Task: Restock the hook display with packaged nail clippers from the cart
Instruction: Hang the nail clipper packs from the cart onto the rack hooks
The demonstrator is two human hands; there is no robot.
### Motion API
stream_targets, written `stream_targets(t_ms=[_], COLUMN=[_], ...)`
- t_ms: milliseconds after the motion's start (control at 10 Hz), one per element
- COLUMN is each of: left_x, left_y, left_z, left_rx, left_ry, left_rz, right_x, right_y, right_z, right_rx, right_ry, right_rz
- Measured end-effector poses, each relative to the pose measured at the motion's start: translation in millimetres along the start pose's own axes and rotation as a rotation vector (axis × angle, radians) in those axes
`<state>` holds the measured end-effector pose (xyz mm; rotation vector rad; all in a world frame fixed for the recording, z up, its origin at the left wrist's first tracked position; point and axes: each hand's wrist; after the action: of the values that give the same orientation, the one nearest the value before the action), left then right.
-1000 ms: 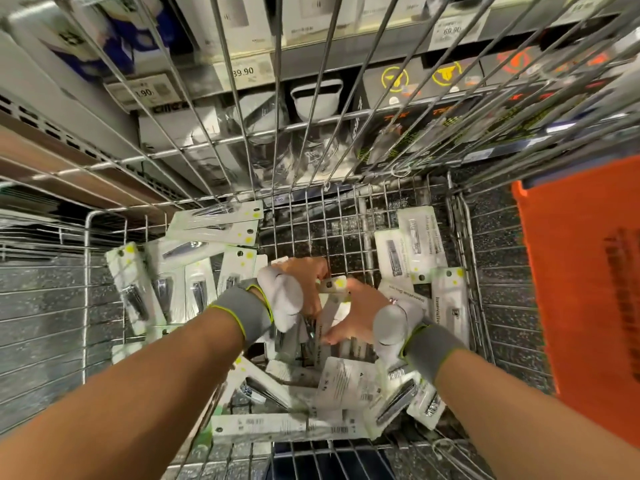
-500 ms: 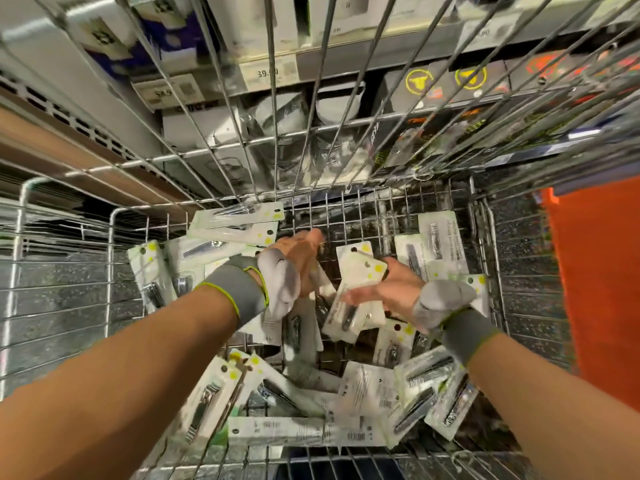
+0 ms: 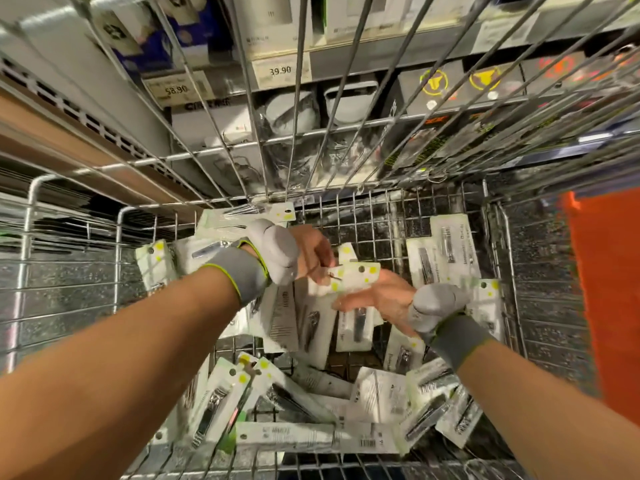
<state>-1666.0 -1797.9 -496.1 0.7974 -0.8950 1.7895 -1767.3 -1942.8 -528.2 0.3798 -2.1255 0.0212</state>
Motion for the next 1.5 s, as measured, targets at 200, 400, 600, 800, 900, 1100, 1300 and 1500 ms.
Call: stream_targets(t_ms=[200,400,600,800,900,1100,1300,1500], left_x=[-8,0,3,13,16,27,25,34], left_y=[13,12,26,22,23,28,30,28], left_z=[0,-9,-10,5,15,33,39,41], left_rx=[0.496,0.372,0.375,0.555,0.566,0.542,0.568,0.827], left_ry=[0.069,-0.051,-0.066,-0.097,-0.095,-0.055,-0.030,-0.243], left_rz=[0.135,0.099,0.048,0.142,0.165,0.195,0.218,-0.331], right_x=[-3,-3,2,18,14,15,19,21], right_y=[-3,-11,-19,-29,-37,-18,-23,-24], right_z=[4,9,5,-8,-18,-22,-25,-28], right_rx=[0.038,-0.190,-0.373,-0.508,-0.594,-0.425,-0.553,-0.540], right_ry=[0.051,0.108,0.150,0.030,-0.057,-0.072,-0.196,-0.141], right_rz=[0.146,0.216,0.217,0.132,0.048,0.162,0.146,0.207])
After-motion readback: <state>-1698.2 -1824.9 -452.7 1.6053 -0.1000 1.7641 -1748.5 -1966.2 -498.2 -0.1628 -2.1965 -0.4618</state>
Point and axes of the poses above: each hand's wrist, its own x-axis away from the middle knuckle, its own y-axis out of the palm, z = x × y, and after that the axes turned 10 degrees about x, right-handed
